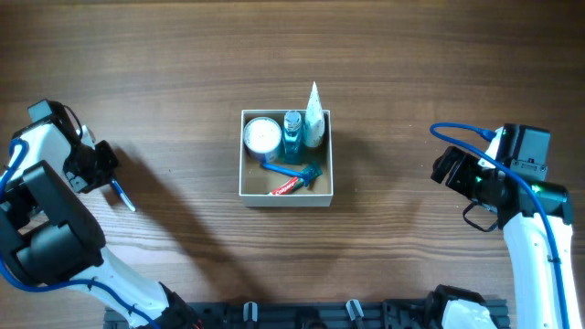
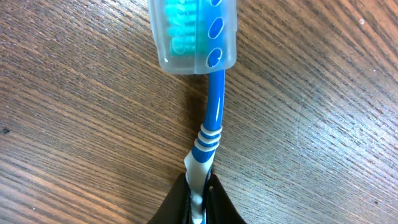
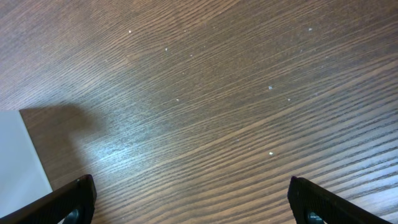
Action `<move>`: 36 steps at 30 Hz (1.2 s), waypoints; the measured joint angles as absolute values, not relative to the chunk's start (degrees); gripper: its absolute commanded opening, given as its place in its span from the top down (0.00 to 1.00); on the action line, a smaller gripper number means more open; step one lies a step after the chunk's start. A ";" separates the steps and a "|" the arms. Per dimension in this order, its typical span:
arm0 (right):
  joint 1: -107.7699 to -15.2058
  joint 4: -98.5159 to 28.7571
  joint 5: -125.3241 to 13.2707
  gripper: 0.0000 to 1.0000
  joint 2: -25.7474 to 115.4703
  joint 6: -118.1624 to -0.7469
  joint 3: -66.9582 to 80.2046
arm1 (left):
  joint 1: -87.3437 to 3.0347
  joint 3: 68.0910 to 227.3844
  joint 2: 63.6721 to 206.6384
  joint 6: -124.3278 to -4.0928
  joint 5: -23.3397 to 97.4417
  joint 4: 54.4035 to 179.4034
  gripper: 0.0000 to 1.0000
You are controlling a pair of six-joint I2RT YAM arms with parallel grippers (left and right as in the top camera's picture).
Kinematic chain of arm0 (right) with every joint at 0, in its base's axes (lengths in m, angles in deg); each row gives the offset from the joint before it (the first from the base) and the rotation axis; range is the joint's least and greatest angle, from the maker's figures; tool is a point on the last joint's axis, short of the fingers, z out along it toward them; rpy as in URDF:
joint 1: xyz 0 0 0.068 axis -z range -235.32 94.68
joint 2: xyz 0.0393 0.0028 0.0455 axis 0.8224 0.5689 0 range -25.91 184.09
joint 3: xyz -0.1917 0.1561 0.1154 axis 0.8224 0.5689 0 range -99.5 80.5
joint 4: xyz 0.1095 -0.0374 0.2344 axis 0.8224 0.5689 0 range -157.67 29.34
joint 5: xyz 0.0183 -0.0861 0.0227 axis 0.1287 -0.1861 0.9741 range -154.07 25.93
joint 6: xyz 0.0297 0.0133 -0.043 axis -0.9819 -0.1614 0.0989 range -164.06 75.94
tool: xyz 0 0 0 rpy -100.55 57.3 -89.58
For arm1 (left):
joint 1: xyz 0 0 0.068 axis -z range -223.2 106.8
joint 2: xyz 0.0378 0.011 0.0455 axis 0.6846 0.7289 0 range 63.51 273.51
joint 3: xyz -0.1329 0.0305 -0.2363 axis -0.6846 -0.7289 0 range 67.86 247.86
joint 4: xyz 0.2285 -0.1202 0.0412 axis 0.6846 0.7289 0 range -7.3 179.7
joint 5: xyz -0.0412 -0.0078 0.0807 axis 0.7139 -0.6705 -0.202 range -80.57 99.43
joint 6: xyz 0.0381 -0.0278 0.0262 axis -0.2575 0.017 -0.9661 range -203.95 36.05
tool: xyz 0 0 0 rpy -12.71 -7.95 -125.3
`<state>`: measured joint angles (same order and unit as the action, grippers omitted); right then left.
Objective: Pack container
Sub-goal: 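Grasp the blue-white toothbrush with the left gripper, then lay the toothbrush into the box, release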
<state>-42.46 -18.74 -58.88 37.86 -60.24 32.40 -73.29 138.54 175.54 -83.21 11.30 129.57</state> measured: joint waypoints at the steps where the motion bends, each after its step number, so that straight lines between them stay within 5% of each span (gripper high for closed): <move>1: -42.46 -18.74 -58.90 0.00 37.86 -60.24 32.40 | -73.29 138.54 175.54 -83.19 11.35 129.57 0.96; 13: -42.46 -18.74 -58.90 0.00 37.86 -60.24 32.40 | -67.41 138.58 166.64 -82.76 13.82 131.78 0.96; 21: -42.46 -18.74 -58.88 0.00 37.86 -60.24 32.40 | -40.00 139.08 137.79 -91.37 15.13 130.86 0.96; 27: -42.46 -18.89 -58.88 0.00 37.86 -60.24 32.40 | -14.28 139.08 135.32 -111.32 15.59 130.95 0.96; 36: -42.46 -18.89 -58.90 0.00 37.86 -60.24 32.40 | -4.99 139.08 147.38 -126.78 15.35 131.80 0.96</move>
